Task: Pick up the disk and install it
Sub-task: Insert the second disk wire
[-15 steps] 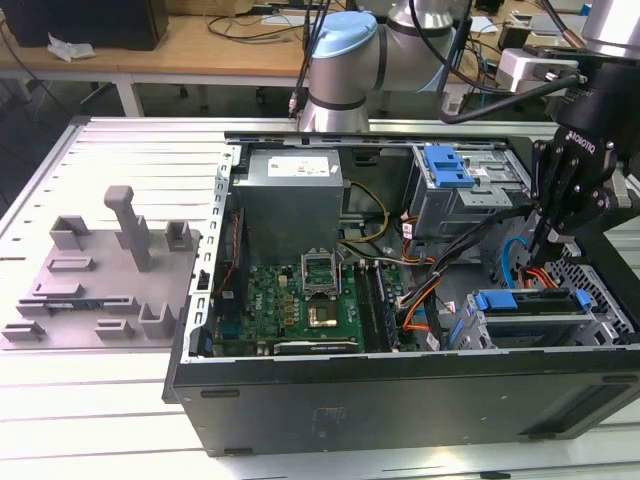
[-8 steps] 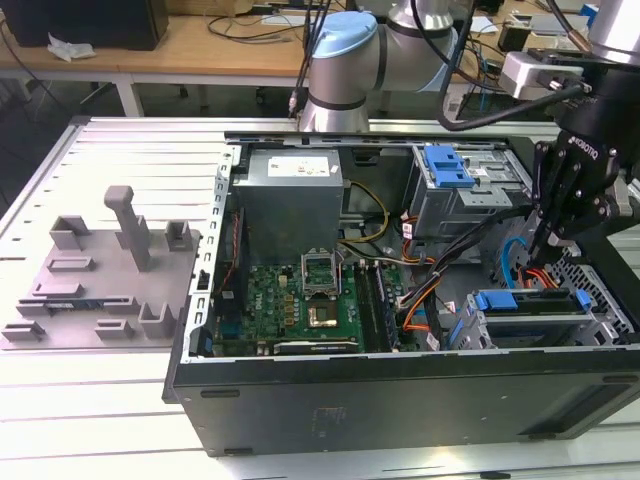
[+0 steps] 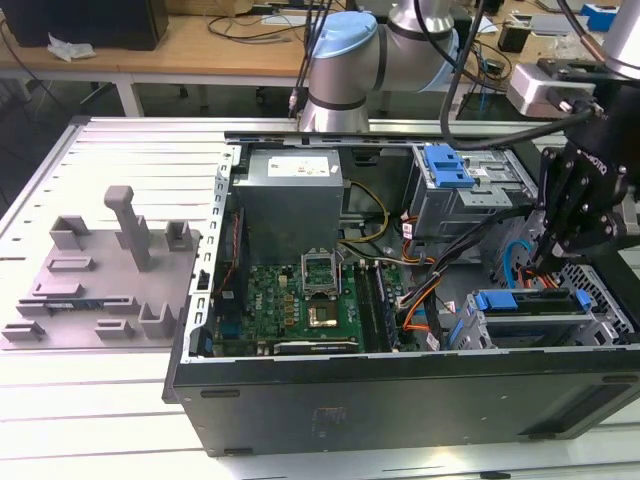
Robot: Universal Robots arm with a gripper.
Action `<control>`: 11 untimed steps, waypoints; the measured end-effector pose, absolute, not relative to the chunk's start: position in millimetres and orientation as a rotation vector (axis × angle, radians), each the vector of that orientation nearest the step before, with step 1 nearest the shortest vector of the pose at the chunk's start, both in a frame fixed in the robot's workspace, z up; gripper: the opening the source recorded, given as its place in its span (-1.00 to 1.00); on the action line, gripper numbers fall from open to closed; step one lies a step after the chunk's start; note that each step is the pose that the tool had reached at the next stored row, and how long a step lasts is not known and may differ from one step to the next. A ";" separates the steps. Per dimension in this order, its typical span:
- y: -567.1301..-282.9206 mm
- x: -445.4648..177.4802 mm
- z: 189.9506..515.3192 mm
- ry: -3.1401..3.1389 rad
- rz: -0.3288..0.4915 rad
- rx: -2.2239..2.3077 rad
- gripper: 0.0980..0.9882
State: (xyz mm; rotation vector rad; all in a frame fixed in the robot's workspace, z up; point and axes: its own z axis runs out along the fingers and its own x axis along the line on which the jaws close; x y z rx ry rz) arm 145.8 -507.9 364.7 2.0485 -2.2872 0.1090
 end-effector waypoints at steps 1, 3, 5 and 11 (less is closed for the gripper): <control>-510.5 145.6 364.2 -2.292 0.105 2.053 -0.86; -513.6 145.2 362.0 -2.296 0.100 2.056 -0.86; -514.0 144.5 360.5 -2.296 0.101 2.056 -0.86; -514.0 144.0 358.4 -2.295 0.101 2.058 -0.86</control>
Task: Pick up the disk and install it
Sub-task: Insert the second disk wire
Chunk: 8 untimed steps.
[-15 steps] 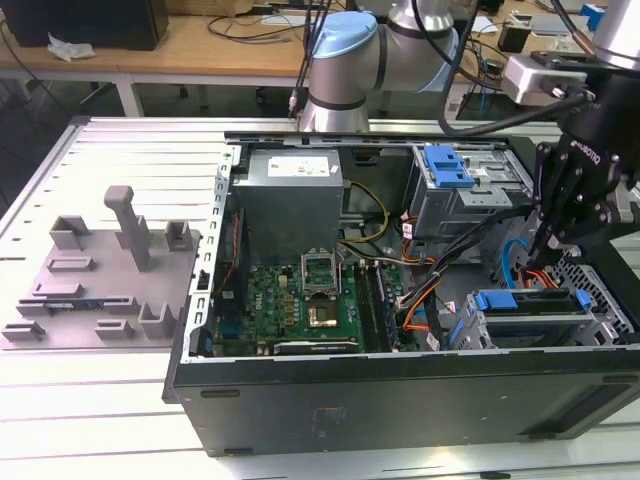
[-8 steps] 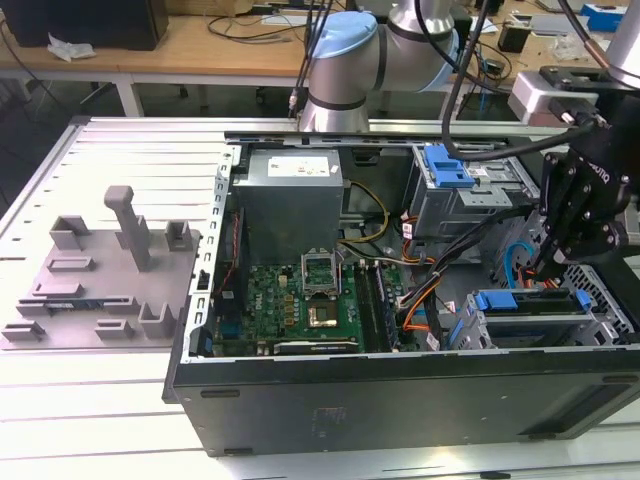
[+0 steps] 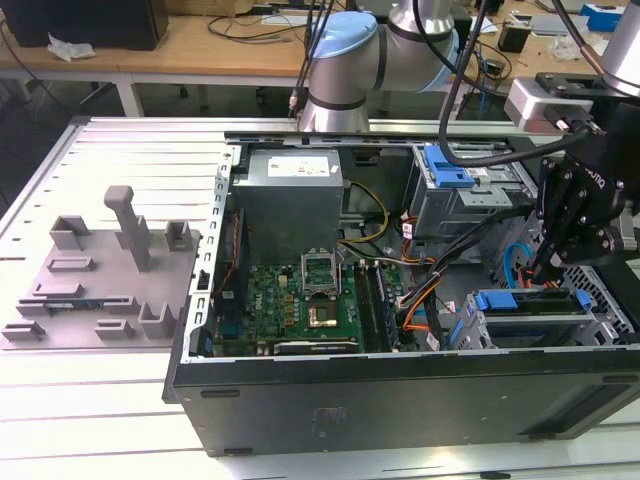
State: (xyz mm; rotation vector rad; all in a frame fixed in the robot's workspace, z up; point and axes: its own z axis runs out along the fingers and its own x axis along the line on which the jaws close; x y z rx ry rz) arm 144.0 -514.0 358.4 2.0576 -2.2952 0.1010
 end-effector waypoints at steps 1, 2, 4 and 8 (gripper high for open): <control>-514.0 144.0 358.4 -2.295 0.101 2.058 -0.86; -514.2 143.6 358.1 -2.295 0.100 2.060 -0.86; -515.5 142.7 358.0 -2.296 0.093 2.076 -0.86; -518.9 141.7 357.5 -2.293 0.076 2.120 -0.86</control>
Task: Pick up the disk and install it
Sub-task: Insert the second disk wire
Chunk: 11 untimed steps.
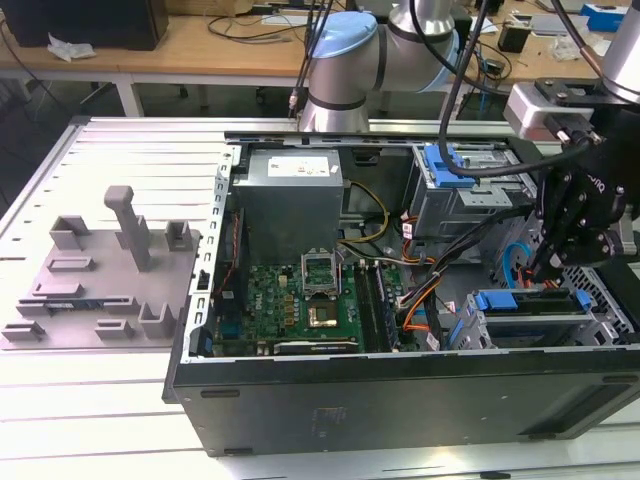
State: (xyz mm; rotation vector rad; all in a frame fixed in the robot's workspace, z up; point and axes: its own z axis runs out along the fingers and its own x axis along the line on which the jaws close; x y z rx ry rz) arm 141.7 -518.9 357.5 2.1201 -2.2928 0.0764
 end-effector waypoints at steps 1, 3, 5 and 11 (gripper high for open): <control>-519.2 141.5 357.4 -2.289 0.076 2.126 -0.86; -520.2 140.5 356.7 -2.274 0.077 2.144 -0.86; -521.0 140.0 356.3 -2.262 0.077 2.159 -0.86; -524.6 138.8 355.7 -2.227 0.082 2.213 -0.86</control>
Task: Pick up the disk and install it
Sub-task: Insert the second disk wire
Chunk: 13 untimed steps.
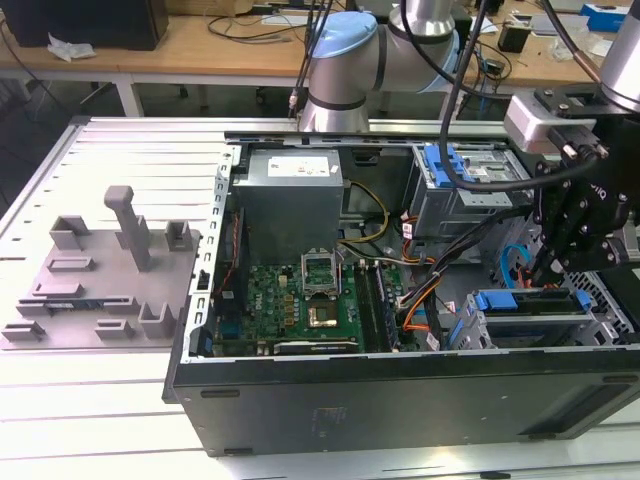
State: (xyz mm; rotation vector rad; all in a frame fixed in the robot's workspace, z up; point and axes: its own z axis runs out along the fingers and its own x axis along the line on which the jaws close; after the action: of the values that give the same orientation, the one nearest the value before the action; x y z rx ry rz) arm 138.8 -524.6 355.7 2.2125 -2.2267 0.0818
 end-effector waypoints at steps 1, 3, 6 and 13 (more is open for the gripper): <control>-525.1 138.5 355.6 -2.226 0.083 2.216 -0.86; -526.1 137.9 355.4 -2.226 0.085 2.222 -0.86; -527.5 136.6 354.5 -2.232 0.091 2.230 -0.86; -527.6 136.1 354.2 -2.232 0.091 2.230 -0.86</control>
State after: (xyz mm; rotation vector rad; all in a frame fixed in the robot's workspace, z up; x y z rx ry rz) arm 136.1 -527.6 354.2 2.2298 -2.2323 0.0915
